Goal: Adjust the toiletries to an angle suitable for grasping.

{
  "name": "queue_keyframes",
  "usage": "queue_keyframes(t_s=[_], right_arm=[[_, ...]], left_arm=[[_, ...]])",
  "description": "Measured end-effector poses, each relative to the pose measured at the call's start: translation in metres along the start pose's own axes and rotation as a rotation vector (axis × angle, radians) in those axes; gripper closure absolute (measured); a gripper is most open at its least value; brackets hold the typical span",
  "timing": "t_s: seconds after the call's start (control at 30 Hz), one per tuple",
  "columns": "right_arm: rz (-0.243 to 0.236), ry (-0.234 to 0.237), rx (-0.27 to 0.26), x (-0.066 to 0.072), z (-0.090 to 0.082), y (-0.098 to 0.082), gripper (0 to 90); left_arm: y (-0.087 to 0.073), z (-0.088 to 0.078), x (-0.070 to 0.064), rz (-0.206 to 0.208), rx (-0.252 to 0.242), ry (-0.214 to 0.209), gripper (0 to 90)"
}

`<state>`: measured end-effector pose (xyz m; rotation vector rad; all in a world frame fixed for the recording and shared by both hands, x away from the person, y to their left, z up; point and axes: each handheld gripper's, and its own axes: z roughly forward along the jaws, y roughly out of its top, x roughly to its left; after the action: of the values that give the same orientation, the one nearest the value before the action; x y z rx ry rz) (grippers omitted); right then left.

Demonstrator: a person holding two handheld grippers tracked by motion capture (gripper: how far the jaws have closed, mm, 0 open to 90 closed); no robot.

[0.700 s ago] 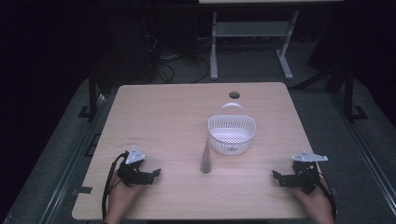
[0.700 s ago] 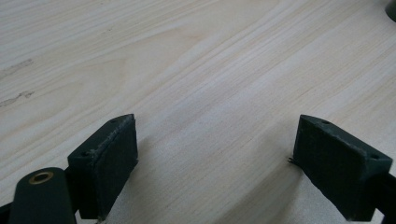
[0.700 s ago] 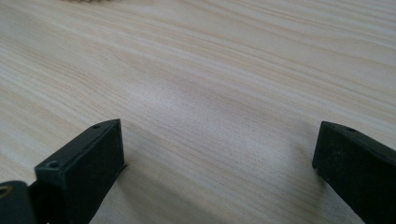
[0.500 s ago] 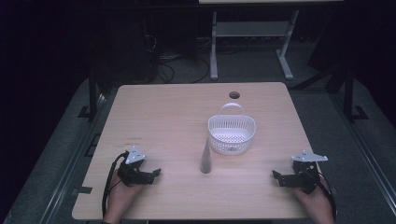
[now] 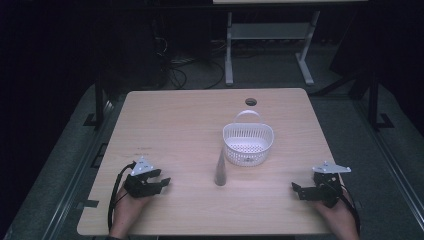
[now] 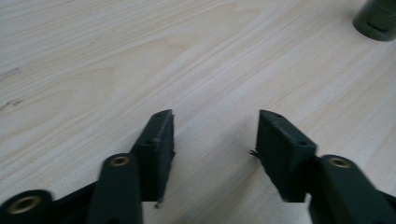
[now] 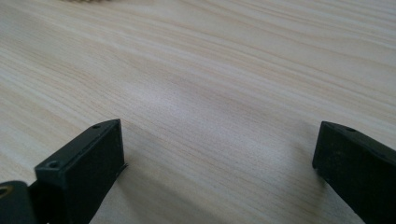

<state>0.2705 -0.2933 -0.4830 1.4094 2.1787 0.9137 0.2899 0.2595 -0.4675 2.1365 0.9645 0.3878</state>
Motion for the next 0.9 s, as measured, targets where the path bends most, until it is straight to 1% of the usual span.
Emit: queue_keyframes(t_s=[0.03, 0.07, 0.1, 0.13, 0.2, 0.3, 0.5, 0.6, 0.73, 0.77, 0.9], right_arm=[[-0.001, 0.001, 0.000, 0.000, 0.000, 0.000, 1.6], [-0.001, 0.000, 0.000, 0.000, 0.000, 0.000, 1.6], [-0.002, 0.000, 0.000, 0.000, 0.000, 0.000, 1.6], [-0.001, 0.000, 0.000, 0.000, 0.000, 0.000, 1.6], [-0.001, 0.000, 0.000, 0.000, 0.000, 0.000, 1.6], [-0.001, 0.000, 0.000, 0.000, 0.000, 0.000, 1.6], [-0.001, 0.000, 0.000, 0.000, 0.000, 0.000, 1.6], [-0.001, 0.000, 0.000, 0.000, 0.000, 0.000, 1.6], [-0.001, 0.000, 0.000, 0.000, 0.000, 0.000, 1.6], [-0.001, 0.001, 0.000, 0.000, 0.000, 0.000, 1.6], [-0.001, 0.000, 0.000, 0.000, 0.000, 0.000, 1.6]], left_arm=[[0.001, -0.001, -0.001, 0.001, 0.002, -0.002, 54.8], [0.003, -0.002, -0.001, 0.002, 0.000, -0.012, 58.6], [0.005, -0.003, -0.002, 0.005, 0.001, -0.021, 67.1], [0.007, -0.004, -0.002, 0.006, 0.005, -0.028, 70.7], [0.011, -0.006, -0.003, -0.002, 0.007, -0.060, 78.1], [0.017, -0.007, -0.004, 0.001, 0.018, -0.084, 89.2], [0.024, -0.009, -0.009, 0.001, 0.015, -0.109, 89.8], [0.028, -0.009, -0.012, 0.020, 0.021, -0.119, 89.8], [0.033, -0.011, -0.017, 0.037, 0.016, -0.135, 89.8], [0.035, -0.011, -0.018, 0.032, 0.012, -0.144, 89.8], [0.040, -0.011, -0.021, 0.039, 0.009, -0.165, 89.8]])
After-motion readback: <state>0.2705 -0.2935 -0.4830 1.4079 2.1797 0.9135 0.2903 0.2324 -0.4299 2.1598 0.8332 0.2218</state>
